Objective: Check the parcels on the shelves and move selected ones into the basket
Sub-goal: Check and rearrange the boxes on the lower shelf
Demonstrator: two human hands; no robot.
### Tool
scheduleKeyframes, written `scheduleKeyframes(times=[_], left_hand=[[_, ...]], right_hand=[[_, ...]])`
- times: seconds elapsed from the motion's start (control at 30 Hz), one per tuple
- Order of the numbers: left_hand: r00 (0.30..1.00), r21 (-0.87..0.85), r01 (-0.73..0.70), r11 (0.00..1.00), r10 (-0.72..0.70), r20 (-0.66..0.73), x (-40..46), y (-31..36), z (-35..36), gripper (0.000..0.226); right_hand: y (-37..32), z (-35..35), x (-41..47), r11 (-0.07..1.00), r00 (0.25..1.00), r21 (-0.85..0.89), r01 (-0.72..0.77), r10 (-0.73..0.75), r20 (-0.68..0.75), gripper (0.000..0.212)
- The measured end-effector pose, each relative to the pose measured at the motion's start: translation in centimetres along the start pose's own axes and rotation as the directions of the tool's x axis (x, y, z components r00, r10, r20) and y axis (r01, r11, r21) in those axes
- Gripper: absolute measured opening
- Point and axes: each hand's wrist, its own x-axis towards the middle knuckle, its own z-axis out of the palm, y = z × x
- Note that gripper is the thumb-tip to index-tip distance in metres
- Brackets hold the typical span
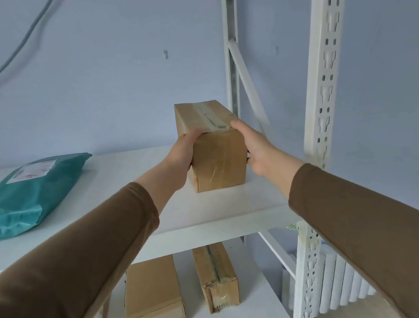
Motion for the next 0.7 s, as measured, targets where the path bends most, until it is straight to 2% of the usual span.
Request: scheduleKeyframes(times=[0.1,0.17,0.23,0.37,0.43,0.53,0.63,0.7], left_hand=[[0.996,-0.037,-0.083,0.996,0.084,0.027,-2.3,-0.3,0.1,0.049],[0.987,-0.050,-0.154,0.987,0.156,0.031,-4.1,-1.0,-0.1,0.057],[0.971,-0.039,-0.234,0.972,0.235,0.039,-6.4,-1.4,0.1,0.064],[0.910,0.027,-0.411,0.911,0.409,0.067,-11.3,-1.9,1.2,0.070],[0.875,0.166,-0.482,0.860,0.481,0.052,-13.3,-2.1,1.7,0.071],[0.792,0.370,-0.591,0.717,0.603,0.096,-15.8,-2.1,2.4,0.050],[0.727,0.341,-0.674,0.655,0.669,0.153,-18.3,-1.7,4.0,0.054],[0.702,0.311,-0.697,0.646,0.702,0.117,-19.7,-1.7,5.0,0.059]], right_hand=[[0.5,0.1,-2.5,0.994,0.997,0.083,0.074,-0.070,-0.040,0.025],[1.2,0.0,-4.0,0.980,0.991,0.153,0.127,-0.119,-0.059,0.021],[1.8,-0.3,-5.5,0.962,0.985,0.214,0.171,-0.162,-0.059,0.024],[2.6,-1.6,-8.5,0.912,0.981,0.368,0.182,-0.193,-0.005,0.045],[3.0,-2.7,-10.2,0.878,0.985,0.459,0.135,-0.171,0.037,0.047],[4.4,-4.6,-13.0,0.802,0.992,0.595,0.047,-0.109,0.068,0.050],[6.3,-6.3,-16.2,0.705,0.998,0.710,0.001,-0.045,0.043,0.053],[7.6,-7.4,-18.2,0.648,1.000,0.761,-0.017,0.004,0.019,0.060]])
